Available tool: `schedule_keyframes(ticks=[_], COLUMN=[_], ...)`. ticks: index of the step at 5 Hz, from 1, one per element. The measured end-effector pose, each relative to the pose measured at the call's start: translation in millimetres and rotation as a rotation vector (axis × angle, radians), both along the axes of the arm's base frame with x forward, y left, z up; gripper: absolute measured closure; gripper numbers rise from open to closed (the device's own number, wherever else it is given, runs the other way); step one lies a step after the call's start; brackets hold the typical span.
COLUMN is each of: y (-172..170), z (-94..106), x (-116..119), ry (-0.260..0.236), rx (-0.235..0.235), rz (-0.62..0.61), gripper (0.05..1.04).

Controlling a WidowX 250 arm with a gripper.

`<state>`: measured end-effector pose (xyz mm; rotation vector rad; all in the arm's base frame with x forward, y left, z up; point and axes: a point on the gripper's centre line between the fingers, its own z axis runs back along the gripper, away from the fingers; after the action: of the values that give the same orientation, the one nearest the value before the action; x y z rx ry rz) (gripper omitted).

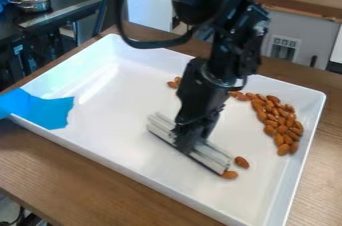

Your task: Sweep into pile

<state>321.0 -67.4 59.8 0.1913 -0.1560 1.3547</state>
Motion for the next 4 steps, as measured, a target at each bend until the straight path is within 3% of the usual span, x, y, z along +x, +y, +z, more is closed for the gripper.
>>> schedule_keyframes(ticks=[3, 4], y=[-66.2, -69.5], z=[1.6, 2.0], x=[39.9, 55.8], ry=[-0.054, -0.061], rx=[0.039, 0.062], rz=[-0.045, -0.038], gripper=[0.715, 0.715])
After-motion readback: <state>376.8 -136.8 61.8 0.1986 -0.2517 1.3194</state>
